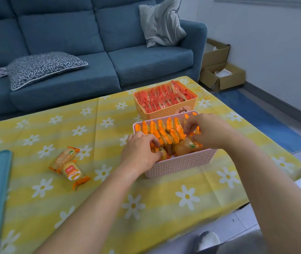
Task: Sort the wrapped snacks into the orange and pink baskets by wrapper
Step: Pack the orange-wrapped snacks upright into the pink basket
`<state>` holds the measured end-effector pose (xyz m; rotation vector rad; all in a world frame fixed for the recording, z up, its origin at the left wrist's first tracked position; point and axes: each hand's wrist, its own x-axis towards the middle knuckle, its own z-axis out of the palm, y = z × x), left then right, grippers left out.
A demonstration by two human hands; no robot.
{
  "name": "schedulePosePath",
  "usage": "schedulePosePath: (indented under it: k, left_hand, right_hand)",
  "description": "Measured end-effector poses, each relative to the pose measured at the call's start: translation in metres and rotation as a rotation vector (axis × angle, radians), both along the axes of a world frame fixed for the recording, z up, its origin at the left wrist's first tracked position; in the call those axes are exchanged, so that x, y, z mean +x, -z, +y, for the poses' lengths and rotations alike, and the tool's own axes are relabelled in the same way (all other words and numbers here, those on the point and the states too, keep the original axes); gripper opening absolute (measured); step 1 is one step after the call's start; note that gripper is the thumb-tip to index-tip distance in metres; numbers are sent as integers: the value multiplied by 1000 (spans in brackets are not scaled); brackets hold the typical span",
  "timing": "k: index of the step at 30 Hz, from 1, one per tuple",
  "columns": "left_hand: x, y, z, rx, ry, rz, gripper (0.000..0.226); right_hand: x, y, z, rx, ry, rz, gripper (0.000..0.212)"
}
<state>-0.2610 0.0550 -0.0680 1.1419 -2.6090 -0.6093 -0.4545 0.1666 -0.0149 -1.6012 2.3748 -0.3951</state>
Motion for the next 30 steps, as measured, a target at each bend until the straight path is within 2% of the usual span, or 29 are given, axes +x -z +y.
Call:
schedulePosePath:
  k: [4,9,12,15,17,20,23,26,28,30]
  left_hand:
    - [-1,1,2,-8,-7,16,19]
    - [-4,1,10,-110,75,179,27]
    - [-11,2,15,-52,108,230,21]
    - [-16,9,13,-89,121,205,18]
    - [-19,13,13,-138,132,135,17]
    - [-21,13,12,-142,117,97,10]
    - [-22,9,12,-108,105,89,7]
    - [-23,7,11,-87,108,72,11]
    - [-22,7,11,-76,105,62,10]
    - [-21,7,10,-65,96,66,8]
  right_hand:
    - [15,5,-8,-64,0,-97,26]
    - [38,22,-23,-94,66,-120,24]
    - [47,28,-26,-137,97,-228,21]
    - [42,30,-23,-150,165,-348,19]
    - [26,24,-17,-229,248,-415,21]
    - [-6,14,-1,-291,329,-238,19]
    - [-22,14,13,-107,222,-150,14]
    - [-19,19,14,99,113,-81,27]
    - [-17,20,11,132,98,10,29]
    - [-17,23,8,141,90,85,23]
